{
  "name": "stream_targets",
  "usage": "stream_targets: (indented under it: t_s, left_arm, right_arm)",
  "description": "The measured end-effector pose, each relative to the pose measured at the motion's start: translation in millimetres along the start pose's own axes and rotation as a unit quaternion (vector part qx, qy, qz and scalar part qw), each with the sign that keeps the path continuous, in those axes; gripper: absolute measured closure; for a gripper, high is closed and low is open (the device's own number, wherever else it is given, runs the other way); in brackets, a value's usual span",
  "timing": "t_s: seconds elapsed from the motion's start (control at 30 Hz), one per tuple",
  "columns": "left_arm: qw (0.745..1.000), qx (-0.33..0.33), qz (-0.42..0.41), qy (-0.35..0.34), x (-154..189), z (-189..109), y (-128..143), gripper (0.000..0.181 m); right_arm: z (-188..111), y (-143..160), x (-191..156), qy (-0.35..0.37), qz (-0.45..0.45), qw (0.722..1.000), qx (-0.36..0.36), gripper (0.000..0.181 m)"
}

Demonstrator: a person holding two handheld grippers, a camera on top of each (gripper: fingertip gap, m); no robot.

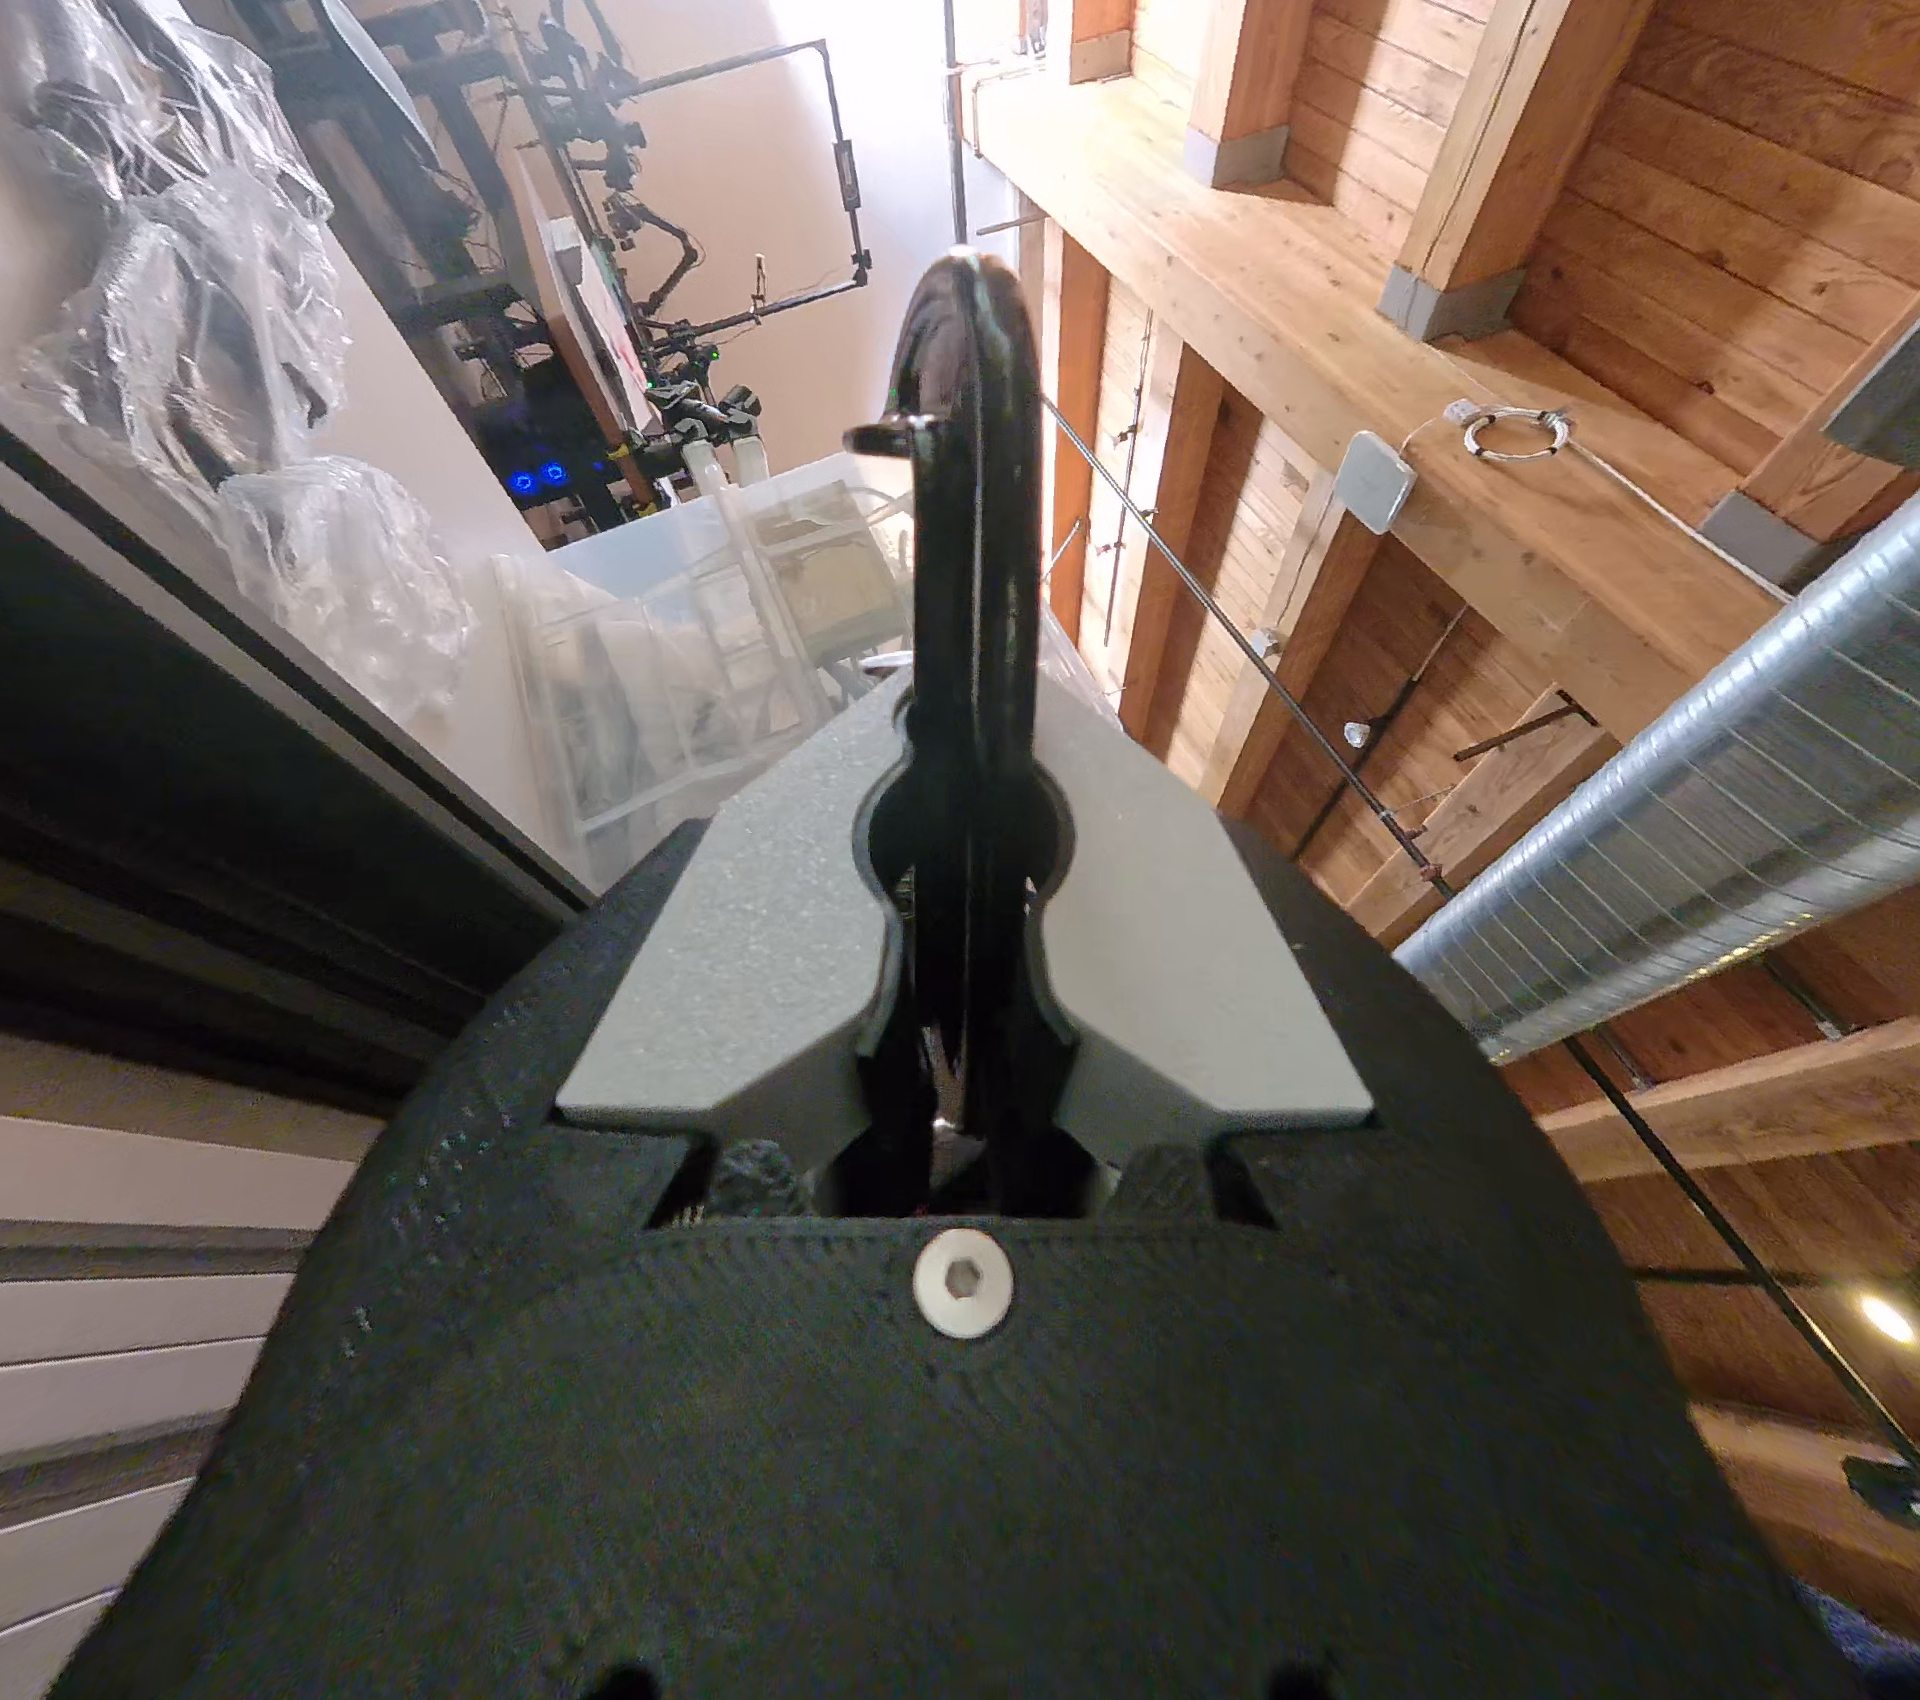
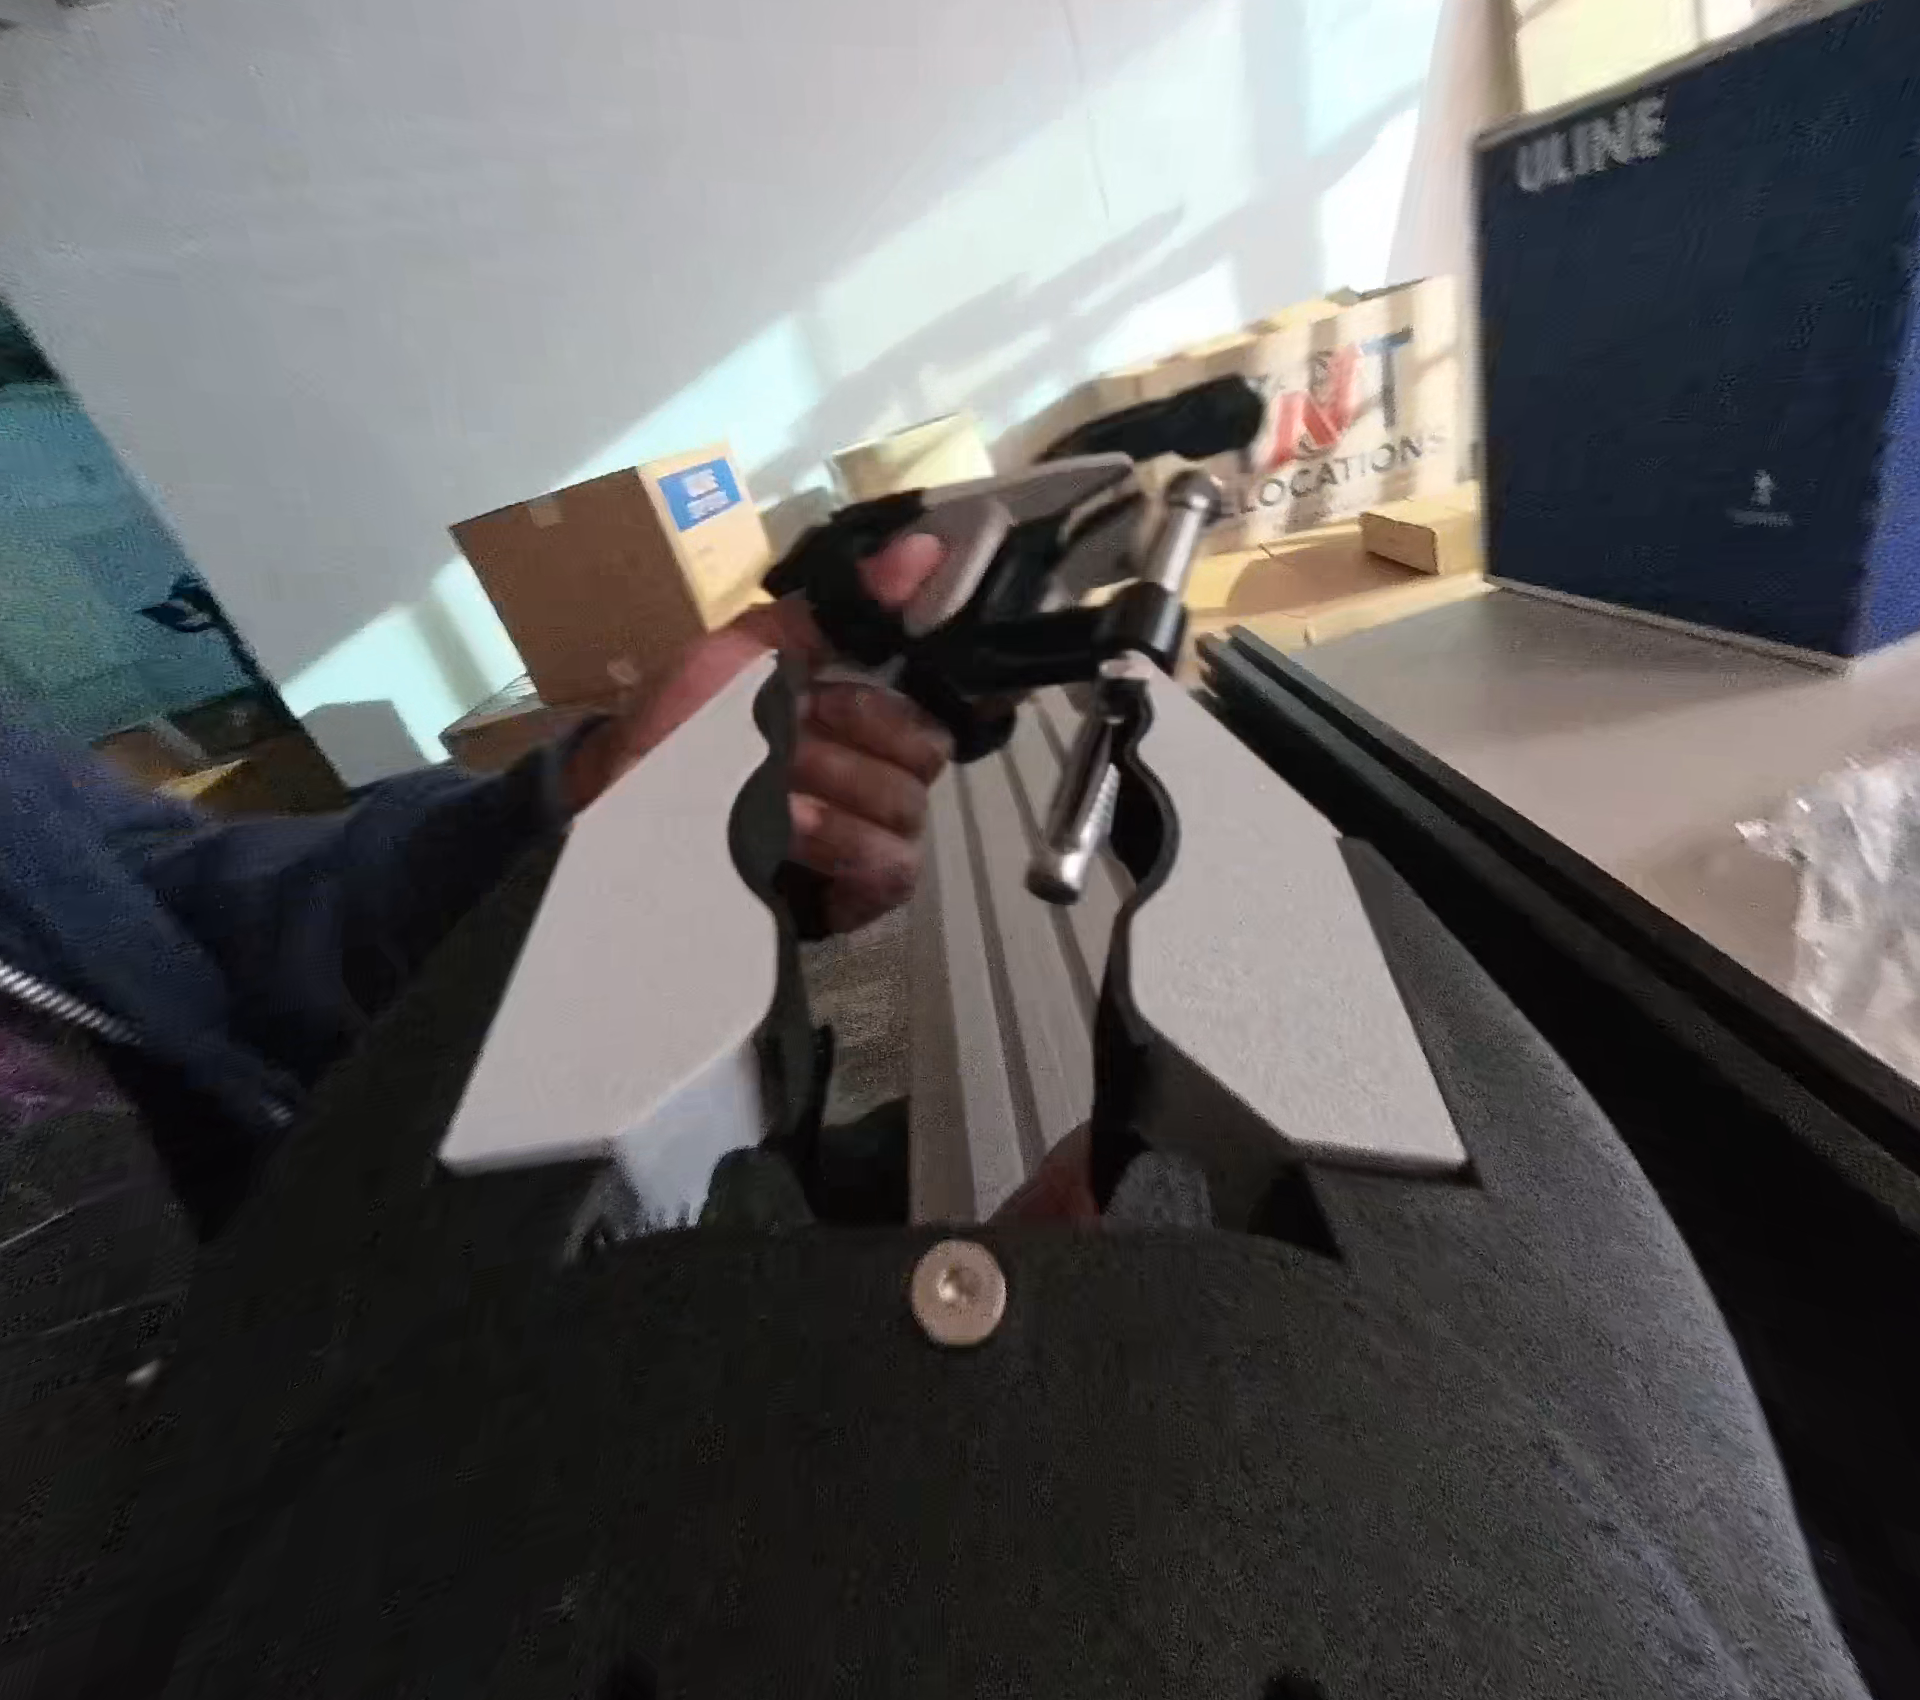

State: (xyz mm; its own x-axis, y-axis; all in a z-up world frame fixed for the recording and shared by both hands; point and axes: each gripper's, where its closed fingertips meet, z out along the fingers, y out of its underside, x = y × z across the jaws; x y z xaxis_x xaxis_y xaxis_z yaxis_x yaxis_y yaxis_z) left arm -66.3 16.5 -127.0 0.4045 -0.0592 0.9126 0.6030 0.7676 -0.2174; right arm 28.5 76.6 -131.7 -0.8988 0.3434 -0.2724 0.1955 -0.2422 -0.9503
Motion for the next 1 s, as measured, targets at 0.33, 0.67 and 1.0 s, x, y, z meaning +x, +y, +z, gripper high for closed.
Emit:
stream_targets:
  t_s: [0.33, 0.67, 1.0]
  left_arm:
    - [1.000, 0.010, -0.004, 0.007, 3, -1, -4, 0.165]
    - [1.000, 0.016, 0.001, 0.005, 3, -4, -9, 0.165]
    - [1.000, 0.021, -0.007, 0.011, 5, -4, -9, 0.165]
  right_arm:
    - [16, 71, -28, -0.027, -0.037, 0.989, -0.142, 0.122]
    - [-5, 7, 10, 0.056, -0.001, 0.998, 0.015, 0.117]
    - [12, 71, -10, 0.032, -0.054, 0.989, -0.135, 0.125]
